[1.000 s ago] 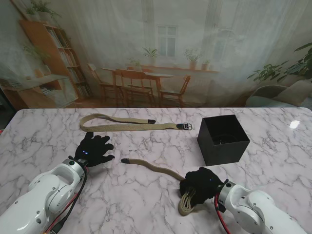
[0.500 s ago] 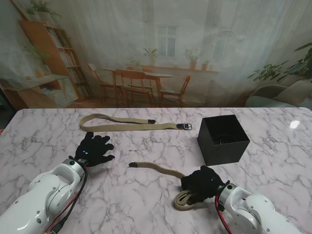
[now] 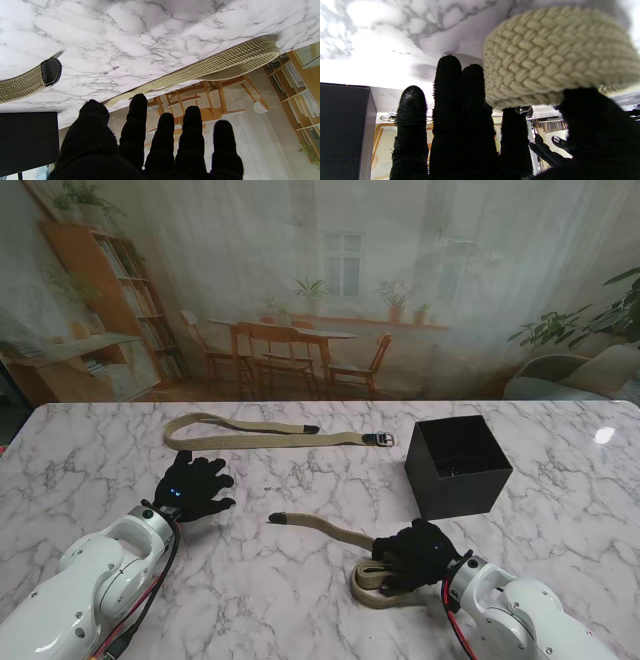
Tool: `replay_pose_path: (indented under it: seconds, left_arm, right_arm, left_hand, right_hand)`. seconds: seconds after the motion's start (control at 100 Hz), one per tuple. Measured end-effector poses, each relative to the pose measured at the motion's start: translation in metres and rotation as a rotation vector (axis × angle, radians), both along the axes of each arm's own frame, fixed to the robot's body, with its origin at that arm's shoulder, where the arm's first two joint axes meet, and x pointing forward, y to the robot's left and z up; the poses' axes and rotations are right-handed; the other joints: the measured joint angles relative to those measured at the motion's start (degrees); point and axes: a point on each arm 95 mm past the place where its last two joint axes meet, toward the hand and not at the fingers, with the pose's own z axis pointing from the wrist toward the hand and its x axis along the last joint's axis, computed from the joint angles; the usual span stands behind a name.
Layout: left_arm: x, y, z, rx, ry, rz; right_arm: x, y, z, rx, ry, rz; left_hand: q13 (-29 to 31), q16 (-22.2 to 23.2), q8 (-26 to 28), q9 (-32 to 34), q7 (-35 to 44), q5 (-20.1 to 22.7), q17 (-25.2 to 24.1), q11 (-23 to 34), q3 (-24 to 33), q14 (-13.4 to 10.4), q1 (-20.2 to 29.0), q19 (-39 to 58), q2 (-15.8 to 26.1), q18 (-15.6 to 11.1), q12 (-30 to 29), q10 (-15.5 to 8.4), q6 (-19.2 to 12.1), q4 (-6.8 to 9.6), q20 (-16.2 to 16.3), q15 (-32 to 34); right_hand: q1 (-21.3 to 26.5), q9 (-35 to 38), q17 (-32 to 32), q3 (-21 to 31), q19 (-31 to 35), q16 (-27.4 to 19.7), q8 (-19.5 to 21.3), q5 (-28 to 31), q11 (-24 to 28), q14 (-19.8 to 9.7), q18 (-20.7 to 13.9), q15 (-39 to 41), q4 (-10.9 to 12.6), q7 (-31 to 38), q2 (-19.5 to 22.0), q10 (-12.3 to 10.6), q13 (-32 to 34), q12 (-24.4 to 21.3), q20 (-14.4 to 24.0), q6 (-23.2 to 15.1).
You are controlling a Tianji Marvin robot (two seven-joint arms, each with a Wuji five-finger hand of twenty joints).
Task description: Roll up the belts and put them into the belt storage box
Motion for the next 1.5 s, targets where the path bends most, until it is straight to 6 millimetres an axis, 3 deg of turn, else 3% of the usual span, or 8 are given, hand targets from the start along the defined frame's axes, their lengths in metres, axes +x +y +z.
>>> replay_pose_path:
  seconds: [0.16,0.31,0.5,0.61,1.06,1.17,1.39,1.5]
  left_arm:
    - [0.0,0.0,0.0,0.0,0.0,0.0]
    - [0.0,0.0,0.0,0.0,-0.001,0.0]
    - [0.0,0.0,0.0,-0.001,-0.003,0.0]
    - [0.0,0.0,0.0,0.0,-0.003,0.0]
    - [0.0,-0.001,0.0,0.001,0.0,-0.002]
    - [0.0,-0.001,0.0,0.002,0.0,-0.003]
    - [0.0,-0.001,0.0,0.003,-0.001,-0.003]
    - [0.0,-0.001,0.0,0.003,-0.003,-0.002]
  right_arm:
    - [0.0,0.002,-0.001,-0.013,-0.018,-0.005]
    - [0.0,0.002,0.0,-0.031,-0.023,-0.015]
    - [-0.001,0.002,0.0,-0.066,-0.042,-0.018]
    - [-0.003,0.006,-0.001,-0.103,-0.113,0.015]
    - [-0.002,0.004,-0.004,-0.093,-0.106,-0.013]
    - [-0.003,-0.001,-0.004,-0.082,-0.098,-0.022]
    - [-0.008,-0.006,-0.003,-0.068,-0.084,-0.03]
    - [-0.008,-0.006,-0.003,-0.07,-0.079,-0.028]
  left_hand:
    - [0.0,0.0,0.0,0.0,0.0,0.0,0.0,0.0,0.0,0.0,0.0,0.0,0.0,0.0,0.0,0.0,0.0,0.0,0.0,0.0]
    - [0.0,0.0,0.0,0.0,0.0,0.0,0.0,0.0,0.0,0.0,0.0,0.0,0.0,0.0,0.0,0.0,0.0,0.0,0.0,0.0]
    - [0.0,0.0,0.0,0.0,0.0,0.0,0.0,0.0,0.0,0.0,0.0,0.0,0.0,0.0,0.0,0.0,0.0,0.0,0.0,0.0]
    - [0.0,0.0,0.0,0.0,0.0,0.0,0.0,0.0,0.0,0.0,0.0,0.0,0.0,0.0,0.0,0.0,0.0,0.0,0.0,0.0]
    - [0.0,0.0,0.0,0.0,0.0,0.0,0.0,0.0,0.0,0.0,0.0,0.0,0.0,0.0,0.0,0.0,0.0,0.0,0.0,0.0]
    - [0.0,0.0,0.0,0.0,0.0,0.0,0.0,0.0,0.0,0.0,0.0,0.0,0.0,0.0,0.0,0.0,0.0,0.0,0.0,0.0]
    - [0.0,0.0,0.0,0.0,0.0,0.0,0.0,0.0,0.0,0.0,0.0,0.0,0.0,0.0,0.0,0.0,0.0,0.0,0.0,0.0]
    - [0.0,0.0,0.0,0.0,0.0,0.0,0.0,0.0,0.0,0.0,0.0,0.0,0.0,0.0,0.0,0.0,0.0,0.0,0.0,0.0]
  right_hand:
    - [0.0,-2.5,-2.1,-3.4,0.0,0.1,-2.1,2.5,-6.3,0.0,0.0,0.0,0.0,-0.2,0.7,-0.4,-2.5,-2.1,0.1,-1.3]
    - [-2.7,-11.8,-4.5,-6.0,0.0,0.1,0.4,2.5,-12.1,-0.4,-1.0,-1.2,1.4,-4.9,7.1,-1.3,-10.0,-3.4,0.7,-1.4]
    - [-2.9,-19.9,-7.3,-7.6,0.0,-2.2,1.2,1.6,-12.8,-0.4,-1.6,-1.7,1.7,-3.7,8.2,-1.3,-16.1,-3.8,1.7,-3.5]
    - [-2.6,-21.4,-7.4,-7.4,0.0,-2.2,-0.5,2.7,-12.8,-0.4,-2.3,-1.7,1.6,-1.1,4.6,-1.2,-17.1,-4.3,2.0,-4.7]
    - [-2.9,-25.7,-9.4,-7.4,-0.2,-2.9,-0.6,1.2,-13.6,-0.5,-2.8,-2.1,1.0,-1.0,4.8,-1.1,-19.6,-6.2,2.0,-5.1]
    - [-3.0,-27.8,-10.3,-7.3,-0.6,-3.9,0.9,1.1,-13.6,-0.5,-2.8,-2.1,1.1,-5.2,6.4,-0.7,-20.7,-7.0,2.0,-4.8]
    - [-4.9,-29.9,-11.2,-6.2,-1.2,-5.2,3.2,0.5,-13.7,-0.4,-2.8,-3.4,5.2,-9.4,9.9,0.2,-22.7,-8.0,2.0,-2.8]
    - [-6.1,-32.3,-12.2,-6.2,-1.8,-5.9,7.4,-1.9,-14.5,-0.4,-2.7,-4.7,7.3,-13.4,12.4,0.3,-24.2,-9.1,2.0,-1.3]
